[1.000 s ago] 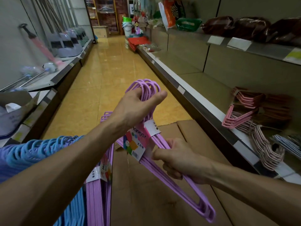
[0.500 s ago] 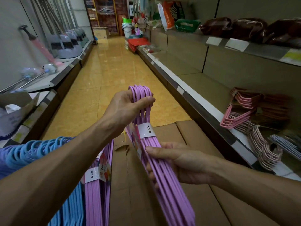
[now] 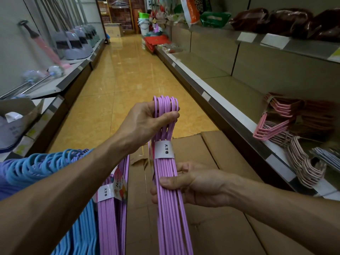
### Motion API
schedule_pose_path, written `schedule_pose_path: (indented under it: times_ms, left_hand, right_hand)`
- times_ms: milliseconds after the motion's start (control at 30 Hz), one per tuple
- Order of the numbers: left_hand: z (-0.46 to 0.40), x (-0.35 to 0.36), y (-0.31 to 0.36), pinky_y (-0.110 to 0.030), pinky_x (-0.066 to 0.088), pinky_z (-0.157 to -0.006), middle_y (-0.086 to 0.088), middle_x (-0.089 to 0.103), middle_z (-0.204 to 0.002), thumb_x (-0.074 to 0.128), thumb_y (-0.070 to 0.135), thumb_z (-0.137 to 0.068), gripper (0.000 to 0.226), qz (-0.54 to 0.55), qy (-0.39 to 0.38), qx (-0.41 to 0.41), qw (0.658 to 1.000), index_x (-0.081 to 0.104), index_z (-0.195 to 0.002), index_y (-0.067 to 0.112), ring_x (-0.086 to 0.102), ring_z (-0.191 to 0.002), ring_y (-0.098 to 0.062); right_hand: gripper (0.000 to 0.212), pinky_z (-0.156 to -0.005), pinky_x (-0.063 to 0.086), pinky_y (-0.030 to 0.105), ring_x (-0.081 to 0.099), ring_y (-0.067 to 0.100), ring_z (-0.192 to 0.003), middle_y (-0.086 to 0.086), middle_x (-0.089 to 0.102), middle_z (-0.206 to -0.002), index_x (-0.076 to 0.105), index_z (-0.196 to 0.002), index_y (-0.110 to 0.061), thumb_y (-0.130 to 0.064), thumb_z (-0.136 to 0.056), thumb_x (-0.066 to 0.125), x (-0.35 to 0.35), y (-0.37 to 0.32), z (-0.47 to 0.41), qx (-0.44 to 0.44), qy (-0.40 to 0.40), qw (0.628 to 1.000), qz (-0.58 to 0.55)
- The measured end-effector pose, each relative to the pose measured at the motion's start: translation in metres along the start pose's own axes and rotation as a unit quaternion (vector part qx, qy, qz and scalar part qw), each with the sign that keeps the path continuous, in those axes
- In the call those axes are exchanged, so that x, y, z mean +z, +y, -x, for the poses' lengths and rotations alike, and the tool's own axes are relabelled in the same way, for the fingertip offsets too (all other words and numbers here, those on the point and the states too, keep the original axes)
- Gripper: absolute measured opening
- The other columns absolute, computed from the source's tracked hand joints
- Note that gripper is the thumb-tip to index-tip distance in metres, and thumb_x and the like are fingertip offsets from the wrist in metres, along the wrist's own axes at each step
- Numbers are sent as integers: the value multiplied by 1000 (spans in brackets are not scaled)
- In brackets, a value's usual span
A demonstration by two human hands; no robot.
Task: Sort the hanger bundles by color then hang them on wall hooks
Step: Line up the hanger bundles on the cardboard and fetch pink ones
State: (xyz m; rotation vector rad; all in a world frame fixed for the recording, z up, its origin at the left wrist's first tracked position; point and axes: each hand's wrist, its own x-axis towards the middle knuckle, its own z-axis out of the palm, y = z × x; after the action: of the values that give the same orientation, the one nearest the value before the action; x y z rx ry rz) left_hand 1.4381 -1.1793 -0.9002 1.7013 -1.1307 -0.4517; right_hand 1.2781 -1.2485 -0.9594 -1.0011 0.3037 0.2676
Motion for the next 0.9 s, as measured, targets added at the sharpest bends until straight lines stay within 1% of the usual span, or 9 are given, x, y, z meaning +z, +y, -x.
schedule_pose_path:
  times_ms: [100, 167, 233, 333, 467, 600, 667, 767, 900]
  left_hand:
    - [-1, -3, -1, -39, 59, -83, -6, 77, -87, 69, 37, -89, 27, -17, 26, -9, 999, 77, -94, 11, 74, -86, -22]
    - [-3, -8, -1, -29, 56, -69, -9, 75, -82, 61, 53, -90, 44, -78, 47, -25, 996, 77, -85, 12, 70, -74, -17]
    - [-5, -16, -3, -31, 49, -62, -16, 73, -84, 52, 67, -88, 63, -153, 67, -40, 985, 77, -81, 10, 65, -70, -19]
    - [-7, -31, -10, -47, 54, -75, -19, 73, -94, 40, 82, -82, 84, -245, 77, -63, 964, 76, -87, 7, 69, -88, -34]
    - [-8, -44, -27, -51, 55, -82, -12, 73, -92, 26, 96, -68, 101, -356, 67, -100, 927, 71, -95, 10, 67, -85, -31]
    - [-3, -53, -43, -38, 44, -97, -2, 56, -140, 34, 76, -88, 75, -340, 0, -43, 939, 42, -143, 26, 57, -120, -22]
    - [1, -56, -49, -31, 40, -90, -3, 54, -143, 34, 62, -96, 61, -351, -48, -7, 935, 41, -146, 27, 55, -120, -19]
    - [5, -58, -60, -30, 40, -86, -6, 58, -138, 33, 57, -98, 58, -366, -67, -17, 928, 48, -143, 23, 56, -116, -19]
    - [13, -63, -75, -30, 44, -80, -10, 63, -129, 35, 61, -96, 63, -409, -85, -52, 907, 47, -142, 20, 61, -105, -22]
  right_hand:
    - [38, -85, 59, 39, 70, 30, -97, 18, 69, -104, 52, -132, 0, 1, -95, 59, -1, 0, -7, -11, 12, 1000, 15]
    - [38, -81, 61, 37, 72, 28, -93, 16, 71, -101, 53, -132, -1, 2, -94, 59, -3, 0, -12, -17, 36, 999, 25]
    - [37, -79, 61, 36, 73, 28, -93, 16, 72, -101, 52, -131, -2, 1, -94, 59, -4, 2, -17, -21, 51, 997, 44]
    - [37, -76, 61, 35, 73, 27, -91, 17, 73, -101, 52, -130, -4, 2, -94, 59, -5, 8, -25, -20, 72, 996, 55]
    - [39, -75, 61, 34, 73, 27, -92, 17, 74, -103, 52, -131, -7, 0, -93, 61, -7, 18, -40, -6, 104, 993, 61]
    - [35, -81, 60, 36, 72, 22, -95, 12, 75, -109, 56, -127, -14, -5, -93, 64, -5, 35, -60, 7, 130, 986, 105]
    - [30, -80, 60, 34, 71, 18, -91, 8, 74, -110, 60, -120, -18, -4, -94, 63, -2, 45, -72, 5, 147, 983, 114]
    - [27, -75, 60, 32, 71, 14, -86, 2, 75, -99, 63, -113, -19, -2, -93, 64, 4, 61, -92, 13, 162, 981, 105]
    - [27, -93, 57, 44, 69, 24, -104, 5, 72, -111, 64, -108, -26, -7, -90, 69, 9, 80, -116, 38, 185, 976, 105]
